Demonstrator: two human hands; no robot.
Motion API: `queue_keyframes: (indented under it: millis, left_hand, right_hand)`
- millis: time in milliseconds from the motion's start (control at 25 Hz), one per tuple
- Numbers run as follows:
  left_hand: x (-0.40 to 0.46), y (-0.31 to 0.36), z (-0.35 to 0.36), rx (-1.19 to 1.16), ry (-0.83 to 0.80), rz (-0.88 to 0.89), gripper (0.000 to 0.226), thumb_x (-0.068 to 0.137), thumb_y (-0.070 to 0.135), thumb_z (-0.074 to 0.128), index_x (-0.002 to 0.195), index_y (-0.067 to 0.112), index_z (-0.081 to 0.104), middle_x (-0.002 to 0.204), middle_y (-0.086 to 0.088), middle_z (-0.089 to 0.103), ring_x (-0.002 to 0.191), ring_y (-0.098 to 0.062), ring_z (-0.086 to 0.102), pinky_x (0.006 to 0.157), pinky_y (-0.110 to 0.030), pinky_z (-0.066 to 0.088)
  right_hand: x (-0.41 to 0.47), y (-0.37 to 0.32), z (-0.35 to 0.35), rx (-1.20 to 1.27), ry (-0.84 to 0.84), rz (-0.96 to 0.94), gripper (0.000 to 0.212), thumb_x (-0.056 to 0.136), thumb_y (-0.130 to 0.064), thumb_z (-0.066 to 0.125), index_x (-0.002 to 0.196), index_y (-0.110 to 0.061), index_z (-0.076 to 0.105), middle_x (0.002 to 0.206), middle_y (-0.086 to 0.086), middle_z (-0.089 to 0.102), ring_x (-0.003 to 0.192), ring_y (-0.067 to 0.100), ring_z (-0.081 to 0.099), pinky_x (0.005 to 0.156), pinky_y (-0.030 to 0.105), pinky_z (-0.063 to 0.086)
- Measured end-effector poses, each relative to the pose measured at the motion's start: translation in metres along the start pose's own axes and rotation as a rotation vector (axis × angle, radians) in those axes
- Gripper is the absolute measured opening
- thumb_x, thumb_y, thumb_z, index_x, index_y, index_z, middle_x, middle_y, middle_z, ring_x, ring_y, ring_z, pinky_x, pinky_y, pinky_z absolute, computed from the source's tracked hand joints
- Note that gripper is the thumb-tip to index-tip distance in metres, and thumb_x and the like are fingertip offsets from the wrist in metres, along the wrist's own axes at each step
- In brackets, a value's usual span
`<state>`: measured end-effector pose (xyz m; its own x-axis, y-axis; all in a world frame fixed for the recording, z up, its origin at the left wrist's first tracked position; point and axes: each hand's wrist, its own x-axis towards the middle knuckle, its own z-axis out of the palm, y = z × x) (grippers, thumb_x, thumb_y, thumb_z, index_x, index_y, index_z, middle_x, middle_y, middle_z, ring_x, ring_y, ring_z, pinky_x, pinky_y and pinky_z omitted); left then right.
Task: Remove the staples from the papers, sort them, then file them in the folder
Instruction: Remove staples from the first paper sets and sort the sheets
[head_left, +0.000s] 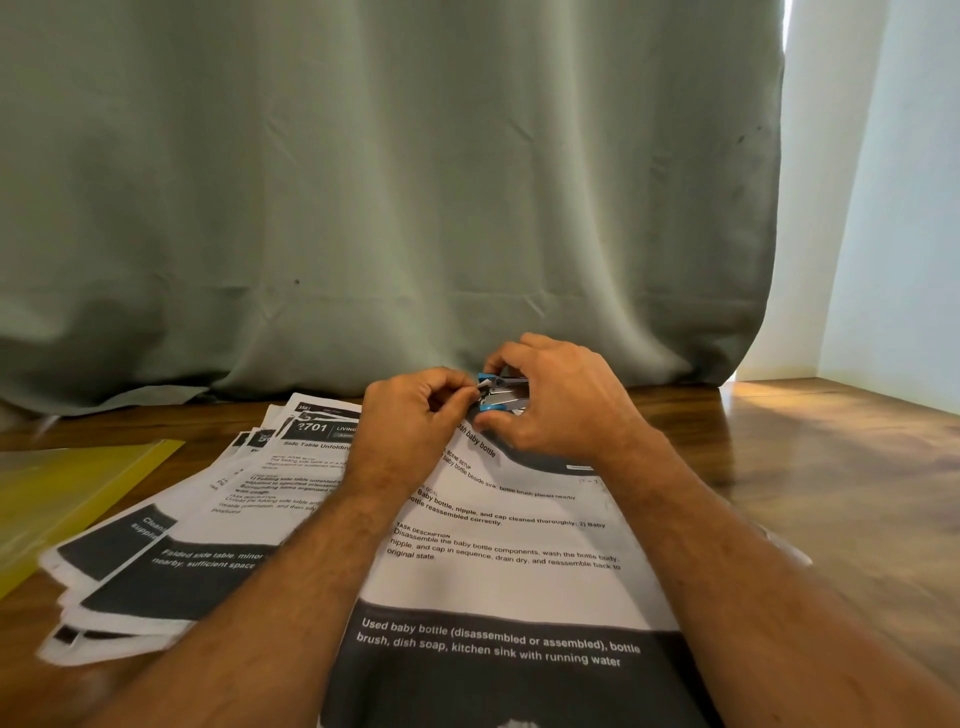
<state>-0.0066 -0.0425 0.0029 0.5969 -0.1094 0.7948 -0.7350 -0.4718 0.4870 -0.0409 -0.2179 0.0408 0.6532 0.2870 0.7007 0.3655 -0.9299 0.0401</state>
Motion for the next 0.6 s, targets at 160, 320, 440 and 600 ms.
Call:
queue_keyframes:
  millis: [160, 320, 440, 600]
  left_hand:
    - [-0.0002, 0.0006, 0.0003, -0.008, -0.008, -0.029, 0.009, 0.09, 0.024, 0.074, 0.097, 0.022, 0.079, 0.074, 0.02, 0.069, 0.071, 0.005, 0.066, 0.066, -0.006, 0.051]
    - [0.0006, 0.0004, 0.0001, -0.008, -0.009, -0.05, 0.009, 0.089, 0.024, 0.075, 0.097, 0.022, 0.079, 0.075, 0.018, 0.07, 0.069, 0.003, 0.067, 0.066, -0.008, 0.052]
    - [-0.0002, 0.0013, 0.0002, -0.002, -0.01, -0.051, 0.009, 0.088, 0.023, 0.075, 0.096, 0.022, 0.079, 0.074, 0.019, 0.069, 0.069, 0.004, 0.067, 0.066, -0.007, 0.052]
    - [-0.0012, 0.0025, 0.0002, -0.006, -0.019, -0.05, 0.008, 0.088, 0.022, 0.075, 0.095, 0.022, 0.078, 0.073, 0.021, 0.067, 0.071, 0.007, 0.066, 0.065, -0.006, 0.05]
  right_hand:
    - [0.0004, -0.0002, 0.0003, 0.004, 0.001, -0.005, 0.048, 0.075, -0.07, 0.063, 0.109, -0.035, 0.062, 0.098, -0.016, 0.059, 0.085, 0.007, 0.057, 0.076, 0.024, 0.049]
    - [0.0017, -0.0016, 0.0009, 0.016, 0.005, -0.011, 0.049, 0.074, -0.069, 0.063, 0.109, -0.035, 0.063, 0.099, -0.016, 0.06, 0.085, 0.006, 0.057, 0.078, 0.026, 0.051]
    - [0.002, -0.0012, 0.0016, 0.023, -0.003, -0.005, 0.05, 0.074, -0.069, 0.064, 0.11, -0.034, 0.064, 0.1, -0.016, 0.061, 0.086, 0.007, 0.057, 0.078, 0.026, 0.05]
    - [0.0028, 0.0001, 0.0025, 0.025, 0.001, -0.001, 0.045, 0.075, -0.066, 0.065, 0.106, -0.034, 0.065, 0.096, -0.015, 0.061, 0.084, 0.007, 0.057, 0.076, 0.025, 0.048]
